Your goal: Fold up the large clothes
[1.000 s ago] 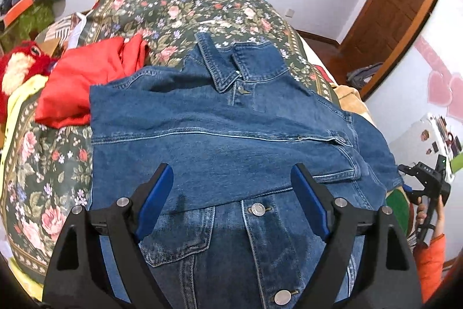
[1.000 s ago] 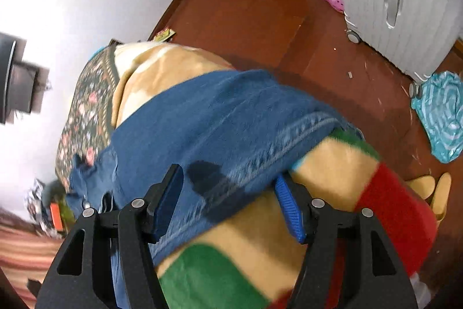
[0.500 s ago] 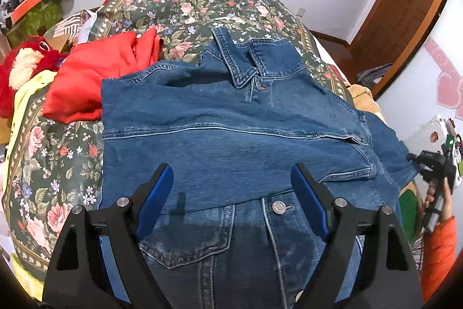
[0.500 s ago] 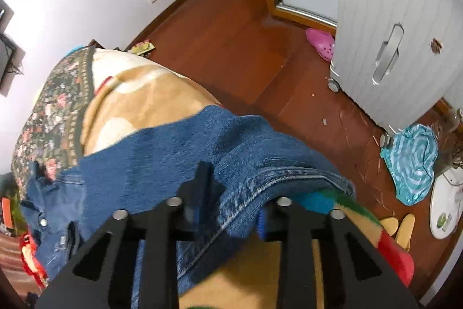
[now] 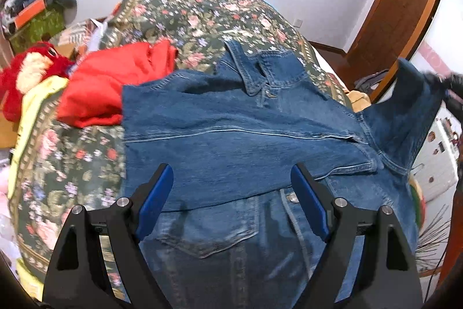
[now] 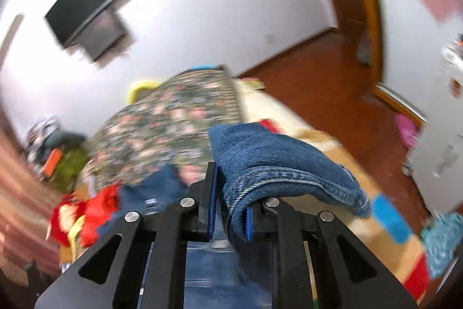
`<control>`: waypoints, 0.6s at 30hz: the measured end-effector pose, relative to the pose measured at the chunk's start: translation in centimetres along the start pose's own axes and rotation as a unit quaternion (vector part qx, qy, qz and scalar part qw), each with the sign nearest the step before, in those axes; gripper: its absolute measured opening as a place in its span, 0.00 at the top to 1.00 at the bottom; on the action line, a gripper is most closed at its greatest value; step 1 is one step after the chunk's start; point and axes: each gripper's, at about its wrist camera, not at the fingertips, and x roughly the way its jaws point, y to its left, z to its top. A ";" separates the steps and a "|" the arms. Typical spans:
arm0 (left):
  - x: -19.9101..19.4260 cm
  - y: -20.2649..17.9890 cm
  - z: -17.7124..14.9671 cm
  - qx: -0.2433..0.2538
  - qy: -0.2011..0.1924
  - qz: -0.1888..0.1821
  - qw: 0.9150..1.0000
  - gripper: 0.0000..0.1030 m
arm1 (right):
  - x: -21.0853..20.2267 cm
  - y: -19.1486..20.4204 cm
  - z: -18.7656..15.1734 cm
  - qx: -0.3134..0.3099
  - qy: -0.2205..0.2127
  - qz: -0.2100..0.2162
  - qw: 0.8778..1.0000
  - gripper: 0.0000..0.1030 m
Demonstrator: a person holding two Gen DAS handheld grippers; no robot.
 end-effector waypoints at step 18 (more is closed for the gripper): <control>-1.6 1.8 -1.8 0.004 0.002 0.023 1.000 0.19 | 10.1 6.2 -13.2 -0.122 0.228 0.024 0.966 0.80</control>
